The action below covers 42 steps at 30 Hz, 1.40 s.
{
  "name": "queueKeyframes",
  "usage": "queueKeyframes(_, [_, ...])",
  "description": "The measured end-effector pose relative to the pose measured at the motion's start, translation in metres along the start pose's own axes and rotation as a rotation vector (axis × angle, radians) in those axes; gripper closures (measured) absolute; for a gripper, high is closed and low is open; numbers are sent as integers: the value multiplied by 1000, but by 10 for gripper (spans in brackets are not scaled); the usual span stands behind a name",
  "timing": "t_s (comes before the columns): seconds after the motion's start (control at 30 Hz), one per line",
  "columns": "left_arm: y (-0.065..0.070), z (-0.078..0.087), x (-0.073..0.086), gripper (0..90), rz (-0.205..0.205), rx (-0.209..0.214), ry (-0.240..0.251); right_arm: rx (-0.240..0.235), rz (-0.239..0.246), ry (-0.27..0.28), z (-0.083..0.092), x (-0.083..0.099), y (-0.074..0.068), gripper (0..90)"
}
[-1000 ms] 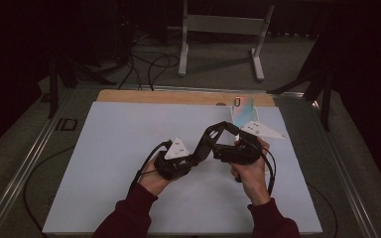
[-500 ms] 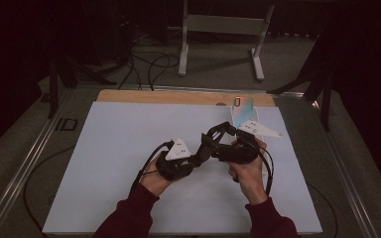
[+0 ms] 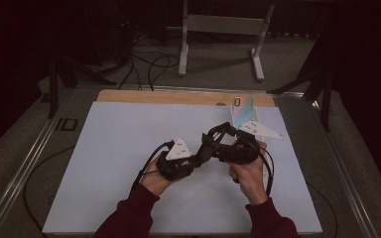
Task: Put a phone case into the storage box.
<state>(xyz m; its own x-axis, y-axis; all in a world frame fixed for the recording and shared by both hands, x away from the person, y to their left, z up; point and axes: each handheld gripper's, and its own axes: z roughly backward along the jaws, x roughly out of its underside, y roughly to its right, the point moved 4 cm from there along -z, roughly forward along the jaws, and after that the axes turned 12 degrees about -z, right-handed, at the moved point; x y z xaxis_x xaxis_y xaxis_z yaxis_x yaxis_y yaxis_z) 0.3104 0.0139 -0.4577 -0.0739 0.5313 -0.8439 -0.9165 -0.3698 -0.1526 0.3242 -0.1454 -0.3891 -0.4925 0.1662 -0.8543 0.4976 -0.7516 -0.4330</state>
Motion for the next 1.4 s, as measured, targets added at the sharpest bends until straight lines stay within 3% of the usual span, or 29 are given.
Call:
queueKeyframes(0.17, [-3, 4, 1, 728, 6, 1, 4, 5, 12, -3, -1, 0, 0, 135])
queueKeyframes(0.23, [-5, 6, 2, 621, 12, 5, 8, 6, 18, -2, -1, -1, 1, 136])
queueKeyframes(0.3, [-6, 6, 2, 601, 16, 7, 7, 6, 18, -2, -1, -1, 1, 136])
queueKeyframes(0.67, [-19, 23, 8, 315, 46, -107, -5, 24, 18, 15, 2, -8, 4, 135])
queueKeyframes(0.9, [-26, 29, 12, 167, 67, -147, -25, 44, 25, 23, 1, -12, 9, 135])
queueKeyframes(1.07, [-30, 35, 16, 114, 77, -162, -31, 53, 26, 30, 2, -17, 11, 135])
queueKeyframes(1.13, [-33, 39, 17, 105, 75, -194, -24, 53, 32, 32, 2, -18, 12, 135])
queueKeyframes(1.4, [-41, 49, 25, 70, 92, -213, -30, 68, 34, 39, 3, -23, 15, 136])
